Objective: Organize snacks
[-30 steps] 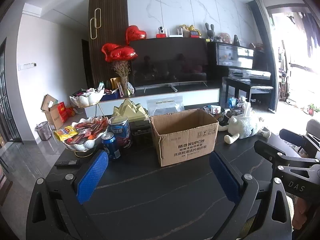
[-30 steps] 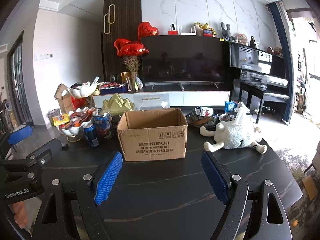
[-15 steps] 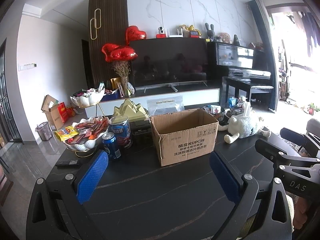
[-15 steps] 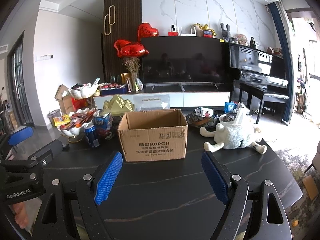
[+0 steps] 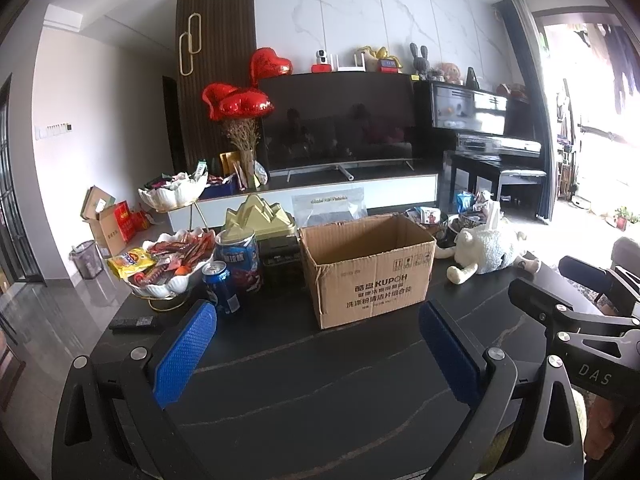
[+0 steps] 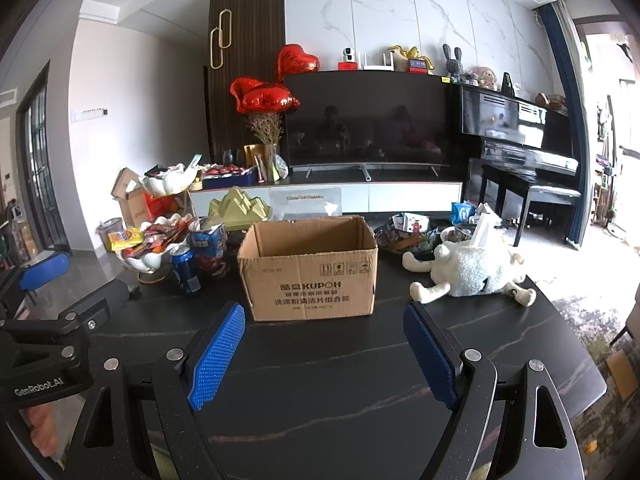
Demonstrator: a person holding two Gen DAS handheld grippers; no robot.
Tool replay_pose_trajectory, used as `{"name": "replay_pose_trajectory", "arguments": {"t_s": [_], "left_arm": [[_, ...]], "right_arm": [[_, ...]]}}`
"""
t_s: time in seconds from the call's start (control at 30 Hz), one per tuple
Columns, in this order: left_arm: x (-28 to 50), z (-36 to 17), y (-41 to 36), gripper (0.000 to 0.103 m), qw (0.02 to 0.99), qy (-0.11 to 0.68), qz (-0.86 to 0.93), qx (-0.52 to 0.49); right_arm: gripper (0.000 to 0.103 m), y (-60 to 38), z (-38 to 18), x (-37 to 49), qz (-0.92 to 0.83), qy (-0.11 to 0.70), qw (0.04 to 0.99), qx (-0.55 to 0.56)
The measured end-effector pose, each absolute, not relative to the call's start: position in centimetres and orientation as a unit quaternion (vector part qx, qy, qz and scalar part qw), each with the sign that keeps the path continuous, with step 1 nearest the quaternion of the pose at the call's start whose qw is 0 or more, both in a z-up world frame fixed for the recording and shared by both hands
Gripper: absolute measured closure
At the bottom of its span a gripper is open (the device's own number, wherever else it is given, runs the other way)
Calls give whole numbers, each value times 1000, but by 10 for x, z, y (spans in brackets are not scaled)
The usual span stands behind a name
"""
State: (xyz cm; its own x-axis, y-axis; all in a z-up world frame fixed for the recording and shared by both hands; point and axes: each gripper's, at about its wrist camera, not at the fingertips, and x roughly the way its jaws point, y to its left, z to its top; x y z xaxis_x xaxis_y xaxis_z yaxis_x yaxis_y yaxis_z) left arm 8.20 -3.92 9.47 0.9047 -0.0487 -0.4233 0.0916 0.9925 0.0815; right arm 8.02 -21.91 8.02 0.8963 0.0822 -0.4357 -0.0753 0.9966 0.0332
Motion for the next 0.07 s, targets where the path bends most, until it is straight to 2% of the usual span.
{"name": "replay_pose_trajectory", "arguments": {"t_s": [0.07], "left_arm": [[82,95,-39,0,974,216,-37,50]], "right_arm": [[21,-219,80,80,41,224,974,9]]}}
